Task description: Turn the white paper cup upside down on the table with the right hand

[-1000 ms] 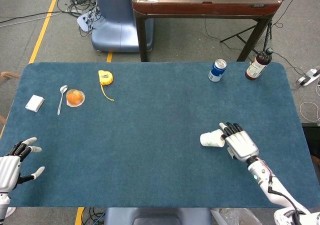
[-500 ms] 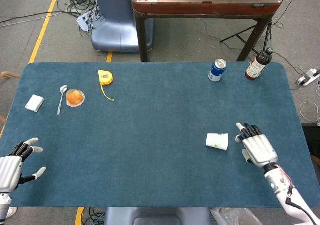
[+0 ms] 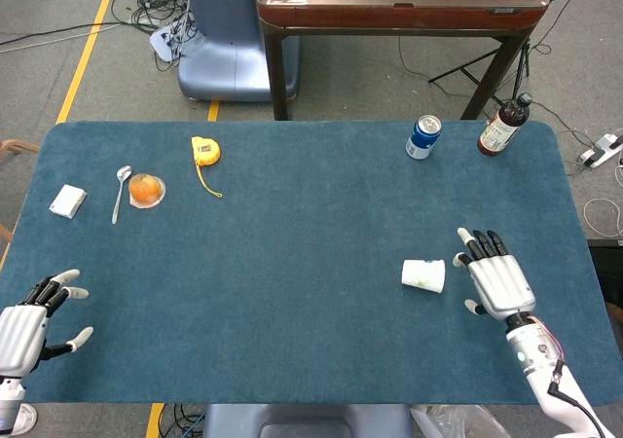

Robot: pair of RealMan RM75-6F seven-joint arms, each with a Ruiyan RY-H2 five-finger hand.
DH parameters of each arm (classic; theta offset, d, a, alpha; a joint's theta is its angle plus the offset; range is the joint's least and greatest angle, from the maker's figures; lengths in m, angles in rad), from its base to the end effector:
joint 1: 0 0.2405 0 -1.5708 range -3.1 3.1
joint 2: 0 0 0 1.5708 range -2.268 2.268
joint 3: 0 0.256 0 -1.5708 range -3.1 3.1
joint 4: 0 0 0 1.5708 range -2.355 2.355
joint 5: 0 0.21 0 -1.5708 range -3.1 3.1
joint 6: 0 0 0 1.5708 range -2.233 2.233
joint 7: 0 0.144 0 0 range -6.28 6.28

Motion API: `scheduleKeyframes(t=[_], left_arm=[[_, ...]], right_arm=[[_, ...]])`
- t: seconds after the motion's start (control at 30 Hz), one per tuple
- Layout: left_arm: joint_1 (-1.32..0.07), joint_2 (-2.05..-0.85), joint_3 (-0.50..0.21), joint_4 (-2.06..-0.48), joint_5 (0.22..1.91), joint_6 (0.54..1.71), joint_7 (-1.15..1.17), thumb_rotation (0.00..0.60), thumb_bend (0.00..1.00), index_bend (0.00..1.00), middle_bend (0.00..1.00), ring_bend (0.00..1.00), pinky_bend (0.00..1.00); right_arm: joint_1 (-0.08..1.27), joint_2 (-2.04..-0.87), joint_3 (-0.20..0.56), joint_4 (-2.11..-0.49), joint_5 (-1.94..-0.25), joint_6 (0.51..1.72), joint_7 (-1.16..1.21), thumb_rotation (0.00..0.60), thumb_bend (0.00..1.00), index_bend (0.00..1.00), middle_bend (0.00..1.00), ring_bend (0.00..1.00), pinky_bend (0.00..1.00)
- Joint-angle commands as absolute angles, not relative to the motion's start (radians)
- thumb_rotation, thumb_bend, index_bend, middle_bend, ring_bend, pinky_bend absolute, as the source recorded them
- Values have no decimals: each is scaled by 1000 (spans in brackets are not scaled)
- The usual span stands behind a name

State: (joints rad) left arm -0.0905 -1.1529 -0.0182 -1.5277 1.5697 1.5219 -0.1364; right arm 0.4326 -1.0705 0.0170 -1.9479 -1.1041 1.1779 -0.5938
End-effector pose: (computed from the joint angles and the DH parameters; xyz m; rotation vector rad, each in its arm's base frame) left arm -0.3149 0.1769 0.1525 -1.4130 -0.9368 -1.0128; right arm -0.2348 -0.2443 0.1093 1.7239 -0.8682 0.5436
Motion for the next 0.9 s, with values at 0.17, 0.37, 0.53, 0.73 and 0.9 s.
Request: scheduleKeyframes(t=[0.17,0.37,0.53,0.73,0.9], left_arm=[[-91,-1153,-18,-1524,1570,1521,-134,600,149,387,208,169,420],[-91,-1151,-16,-1529,1572,1521,-139,600,149,387,208,169,420],[-91,-1148,-14,-1532,1577,1523,-145,600,149,387,208,169,420],[-91,-1146,-13,-1533,1578,1524,-147,600,149,387,208,169,420],[-91,-1146,-13,-1533,1577,1522,-149,600,149,387,208,169,420]], right_arm=[[517,-1163,85,-1991,-871,1191,-780,600,0,359,23,0,32],[569,-1254,111,-1969,-762,1241,-873,600,0,359,24,0,32],[606,-1315,125,-1935,-695,1255,-912,600,0,359,24,0,32],[643,-1377,138,-1887,-627,1265,-938,600,0,359,24,0,32],[664,-1429,145,-1834,-576,1262,-939,600,0,359,27,0,32]])
